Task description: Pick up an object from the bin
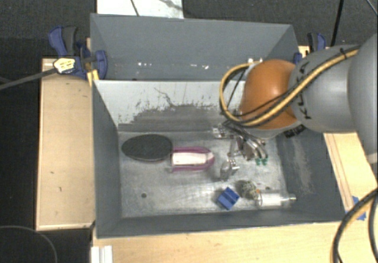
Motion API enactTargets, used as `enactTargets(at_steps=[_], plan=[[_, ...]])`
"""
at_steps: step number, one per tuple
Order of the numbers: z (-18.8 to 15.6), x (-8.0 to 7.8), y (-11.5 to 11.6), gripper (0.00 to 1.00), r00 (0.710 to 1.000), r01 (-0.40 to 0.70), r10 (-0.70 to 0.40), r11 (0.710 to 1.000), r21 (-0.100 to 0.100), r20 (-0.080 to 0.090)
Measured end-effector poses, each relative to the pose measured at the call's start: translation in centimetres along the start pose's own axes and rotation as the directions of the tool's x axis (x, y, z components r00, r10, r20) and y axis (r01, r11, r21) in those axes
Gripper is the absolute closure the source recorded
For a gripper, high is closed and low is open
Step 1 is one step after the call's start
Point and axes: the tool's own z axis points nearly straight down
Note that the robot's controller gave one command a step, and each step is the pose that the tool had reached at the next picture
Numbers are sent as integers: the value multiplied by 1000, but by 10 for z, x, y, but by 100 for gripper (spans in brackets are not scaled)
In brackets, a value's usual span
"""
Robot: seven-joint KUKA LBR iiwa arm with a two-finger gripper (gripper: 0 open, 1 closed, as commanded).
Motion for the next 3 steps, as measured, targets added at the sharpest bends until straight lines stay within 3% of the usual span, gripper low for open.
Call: enactTargets(at_steps=[1, 2, 3], plan=[[10, -10, 100, 0, 998, -58, 58, 998, -4, 2], [10, -9, 95, 100, 998, -64, 64, 998, -2, -3], [-152, -17, 105, 100, 998, -55, 55, 998, -2, 5]])
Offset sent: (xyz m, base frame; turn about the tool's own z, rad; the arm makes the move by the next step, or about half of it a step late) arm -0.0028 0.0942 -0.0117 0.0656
